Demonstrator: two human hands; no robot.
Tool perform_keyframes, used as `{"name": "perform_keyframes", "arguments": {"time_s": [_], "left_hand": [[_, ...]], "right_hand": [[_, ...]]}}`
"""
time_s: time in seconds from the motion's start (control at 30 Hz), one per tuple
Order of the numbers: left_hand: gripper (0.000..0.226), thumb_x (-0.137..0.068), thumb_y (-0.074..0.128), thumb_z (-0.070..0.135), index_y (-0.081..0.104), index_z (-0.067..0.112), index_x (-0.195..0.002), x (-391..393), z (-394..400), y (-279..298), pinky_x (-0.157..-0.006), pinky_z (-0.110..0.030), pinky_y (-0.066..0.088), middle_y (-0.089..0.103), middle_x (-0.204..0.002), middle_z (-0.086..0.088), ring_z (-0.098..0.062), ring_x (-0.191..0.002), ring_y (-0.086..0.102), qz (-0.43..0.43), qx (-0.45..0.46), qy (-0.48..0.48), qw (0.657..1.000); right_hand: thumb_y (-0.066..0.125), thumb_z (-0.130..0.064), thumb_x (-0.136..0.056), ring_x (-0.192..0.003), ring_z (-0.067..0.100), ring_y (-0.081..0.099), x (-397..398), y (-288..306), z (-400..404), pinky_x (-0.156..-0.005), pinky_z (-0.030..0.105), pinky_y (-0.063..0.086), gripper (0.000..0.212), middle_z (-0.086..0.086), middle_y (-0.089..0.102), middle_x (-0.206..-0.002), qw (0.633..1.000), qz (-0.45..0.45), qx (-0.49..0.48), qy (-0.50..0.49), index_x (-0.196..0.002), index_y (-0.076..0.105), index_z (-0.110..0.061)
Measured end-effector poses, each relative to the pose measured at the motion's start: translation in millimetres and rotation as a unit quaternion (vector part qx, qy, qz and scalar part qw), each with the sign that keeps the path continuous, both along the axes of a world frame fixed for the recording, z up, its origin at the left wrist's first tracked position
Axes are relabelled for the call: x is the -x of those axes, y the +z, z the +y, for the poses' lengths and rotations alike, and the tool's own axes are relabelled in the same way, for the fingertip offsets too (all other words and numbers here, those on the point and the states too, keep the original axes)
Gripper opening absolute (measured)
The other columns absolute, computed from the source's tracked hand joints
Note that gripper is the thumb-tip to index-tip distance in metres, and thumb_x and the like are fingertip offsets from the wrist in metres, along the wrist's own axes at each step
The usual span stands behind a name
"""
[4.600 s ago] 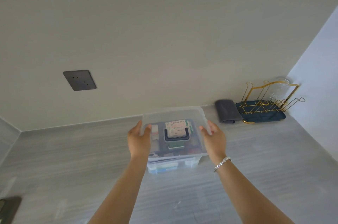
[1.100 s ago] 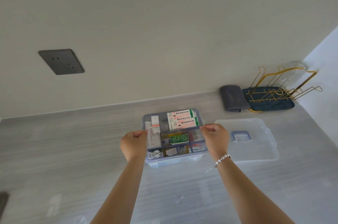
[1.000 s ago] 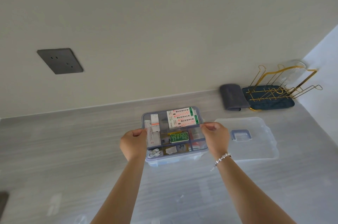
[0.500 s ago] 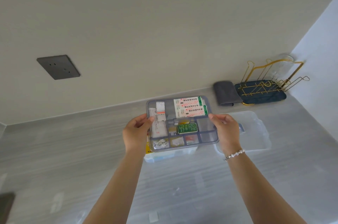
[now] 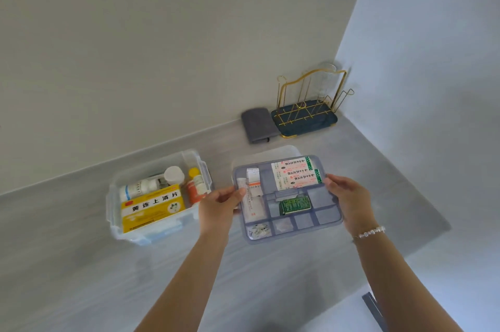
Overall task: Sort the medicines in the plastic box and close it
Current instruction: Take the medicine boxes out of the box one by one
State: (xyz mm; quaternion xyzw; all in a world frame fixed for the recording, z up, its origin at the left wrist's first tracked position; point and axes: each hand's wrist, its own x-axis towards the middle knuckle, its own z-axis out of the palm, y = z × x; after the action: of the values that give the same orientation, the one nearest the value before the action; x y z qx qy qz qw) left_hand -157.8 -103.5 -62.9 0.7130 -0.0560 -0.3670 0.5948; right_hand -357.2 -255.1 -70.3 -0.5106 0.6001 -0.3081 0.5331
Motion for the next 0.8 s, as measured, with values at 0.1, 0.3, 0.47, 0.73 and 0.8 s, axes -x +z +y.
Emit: {"name": "perform_keyframes", "arguments": {"time_s": [0.1, 0.3, 0.47, 0.73, 0.8], "left_hand": [[0.007, -0.077, 0.073, 0.014, 0.067, 0.016, -0.078, 30, -12, -18, -0.045, -0.013, 0.050, 0.070, -0.076, 0.000, -0.012, -0.068, 0.066, 0.032, -0.039, -0.013, 0.999], [0.009, -0.076, 0.075, 0.011, 0.068, 0.006, -0.080, 64, -13, -61, -0.054, -0.024, 0.053, 0.071, -0.079, -0.009, -0.020, -0.071, 0.066, 0.103, -0.109, 0.004, 0.989], [0.012, -0.073, 0.077, 0.011, 0.069, 0.005, -0.080, 68, -4, -90, -0.063, -0.032, 0.056, 0.070, -0.082, -0.014, -0.026, -0.076, 0.065, 0.126, -0.162, 0.037, 0.978], [0.011, -0.075, 0.076, 0.015, 0.068, 0.007, -0.078, 63, -4, -103, -0.074, -0.037, 0.058, 0.071, -0.083, -0.013, -0.029, -0.081, 0.068, 0.124, -0.199, 0.063, 0.970], [0.012, -0.076, 0.075, 0.016, 0.068, 0.006, -0.080, 60, -10, -103, -0.074, -0.037, 0.058, 0.070, -0.082, -0.013, -0.028, -0.079, 0.067, 0.122, -0.197, 0.068, 0.970]], "right_hand": [[0.065, -0.017, -0.084, -0.058, 0.012, 0.056, 32, -17, -10, -0.044, 0.017, 0.046, 0.013, -0.001, 0.066, -0.072, 0.999, -0.001, -0.040, -0.004, -0.095, 0.069, -0.012], [0.067, -0.014, -0.080, -0.059, 0.013, 0.059, 62, -63, -22, -0.052, 0.022, 0.047, 0.012, 0.000, 0.068, -0.068, 0.996, 0.043, -0.083, 0.015, -0.092, 0.071, -0.011], [0.071, -0.011, -0.077, -0.084, 0.025, 0.065, 61, -96, -25, -0.083, 0.040, 0.055, 0.015, 0.008, 0.071, -0.085, 0.989, 0.061, -0.129, 0.049, -0.091, 0.072, -0.005], [0.073, -0.012, -0.074, -0.076, 0.024, 0.063, 47, -117, -31, -0.081, 0.043, 0.054, 0.012, 0.009, 0.070, -0.078, 0.984, 0.112, -0.117, 0.074, -0.084, 0.073, -0.006], [0.072, -0.015, -0.075, -0.078, 0.024, 0.064, 42, -116, -35, -0.079, 0.041, 0.055, 0.012, 0.008, 0.071, -0.081, 0.985, 0.122, -0.101, 0.072, -0.084, 0.073, -0.007]]}}
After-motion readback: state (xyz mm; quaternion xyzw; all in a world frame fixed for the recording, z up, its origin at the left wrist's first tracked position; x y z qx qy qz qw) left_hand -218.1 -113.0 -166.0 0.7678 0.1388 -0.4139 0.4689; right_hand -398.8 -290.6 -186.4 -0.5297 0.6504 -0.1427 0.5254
